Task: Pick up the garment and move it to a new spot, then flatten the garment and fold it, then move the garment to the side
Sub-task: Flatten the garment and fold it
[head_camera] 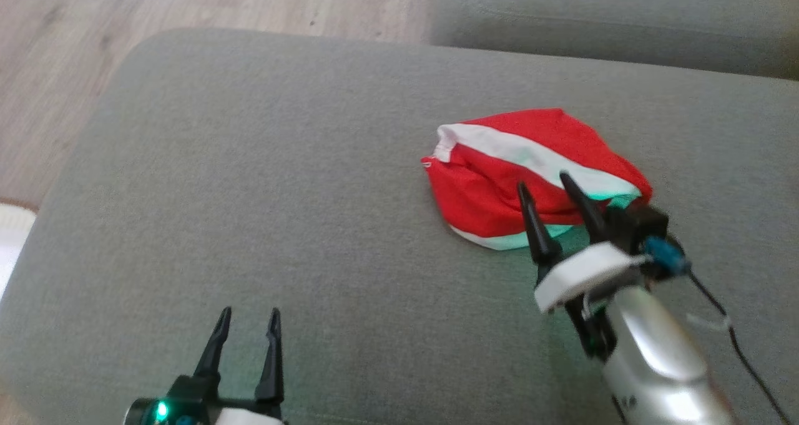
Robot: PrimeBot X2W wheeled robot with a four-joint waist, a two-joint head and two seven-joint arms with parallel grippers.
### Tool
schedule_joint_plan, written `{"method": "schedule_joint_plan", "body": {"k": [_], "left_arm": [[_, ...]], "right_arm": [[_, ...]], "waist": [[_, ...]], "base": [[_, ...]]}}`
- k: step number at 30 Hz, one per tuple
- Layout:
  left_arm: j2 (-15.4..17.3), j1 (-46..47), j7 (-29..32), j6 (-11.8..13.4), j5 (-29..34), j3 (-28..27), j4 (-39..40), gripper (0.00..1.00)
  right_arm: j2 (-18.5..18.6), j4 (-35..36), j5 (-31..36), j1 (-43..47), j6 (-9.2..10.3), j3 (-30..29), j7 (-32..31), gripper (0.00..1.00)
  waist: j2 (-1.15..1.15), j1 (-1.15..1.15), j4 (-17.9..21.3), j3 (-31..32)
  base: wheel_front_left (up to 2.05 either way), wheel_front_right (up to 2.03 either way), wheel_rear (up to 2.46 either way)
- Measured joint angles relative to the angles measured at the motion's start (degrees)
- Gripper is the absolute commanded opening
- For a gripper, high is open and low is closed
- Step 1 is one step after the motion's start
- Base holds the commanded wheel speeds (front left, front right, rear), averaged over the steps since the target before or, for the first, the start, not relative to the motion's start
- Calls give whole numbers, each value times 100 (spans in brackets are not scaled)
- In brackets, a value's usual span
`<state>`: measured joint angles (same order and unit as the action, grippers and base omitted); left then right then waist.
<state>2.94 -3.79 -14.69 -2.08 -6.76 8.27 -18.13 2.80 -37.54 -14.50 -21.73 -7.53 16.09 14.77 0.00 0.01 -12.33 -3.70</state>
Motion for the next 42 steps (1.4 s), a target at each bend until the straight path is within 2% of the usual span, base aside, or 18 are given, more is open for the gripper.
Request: {"method": "schedule_joint_plan", "body": {"k": [3, 6, 11, 16, 24, 31, 32, 33, 34, 39, 42], "left_arm": [[-2, 123, 0, 7, -113, 165, 1, 100], [-1, 144, 0, 15, -215, 269, -2, 100], [-2, 144, 0, 58, -300, 289, 0, 100], [-2, 142, 0, 58, -332, 274, 7, 100], [-2, 449, 0, 57, -332, 385, 73, 100], [-11, 690, 0, 87, -332, 500, 100, 100], [-11, 690, 0, 102, -332, 498, 99, 100], [-11, 690, 0, 108, -332, 495, 100, 100], [-11, 689, 0, 108, -332, 494, 100, 100], [-12, 622, 0, 109, -332, 458, 78, 100], [-11, 392, 0, 116, -332, 398, 57, 100]], "right_arm": [[1, -396, 238, -492, 0, -108, 0, 100], [11, -766, 649, -867, 0, -488, 0, 100], [10, -641, 906, -865, 0, -1313, 0, 100], [11, -286, 913, -291, 0, -1892, 0, 100], [9, -177, 900, -41, 0, -1971, 0, 100], [9, -432, 579, -270, 0, -1863, 0, 100], [8, -465, 543, -293, 0, -1859, 0, 68], [8, -489, 542, -321, 0, -1845, 0, 14], [9, -488, 532, -350, 0, -1838, 0, 0], [8, 14, 498, -360, 0, -1760, 0, 0], [37, 533, 369, -356, 0, -1306, 0, 0]], "waist": [[0, 0, -173, -96], [0, 1, -323, -199], [0, 1, -417, -341], [0, 0, -223, -378], [0, 0, 105, -557], [0, 0, 20, -657], [0, 0, -6, -668], [0, 0, -32, -680], [0, 0, -56, -692], [0, 0, -111, -585], [0, -1, -96, -369]], "base": [[0, 0, 0], [0, 0, 0], [0, 0, 0], [0, 0, 0], [0, 0, 0], [0, 0, 0], [0, 0, 0], [0, 0, 0], [0, 0, 0], [0, 0, 0], [0, 0, 0]]}}
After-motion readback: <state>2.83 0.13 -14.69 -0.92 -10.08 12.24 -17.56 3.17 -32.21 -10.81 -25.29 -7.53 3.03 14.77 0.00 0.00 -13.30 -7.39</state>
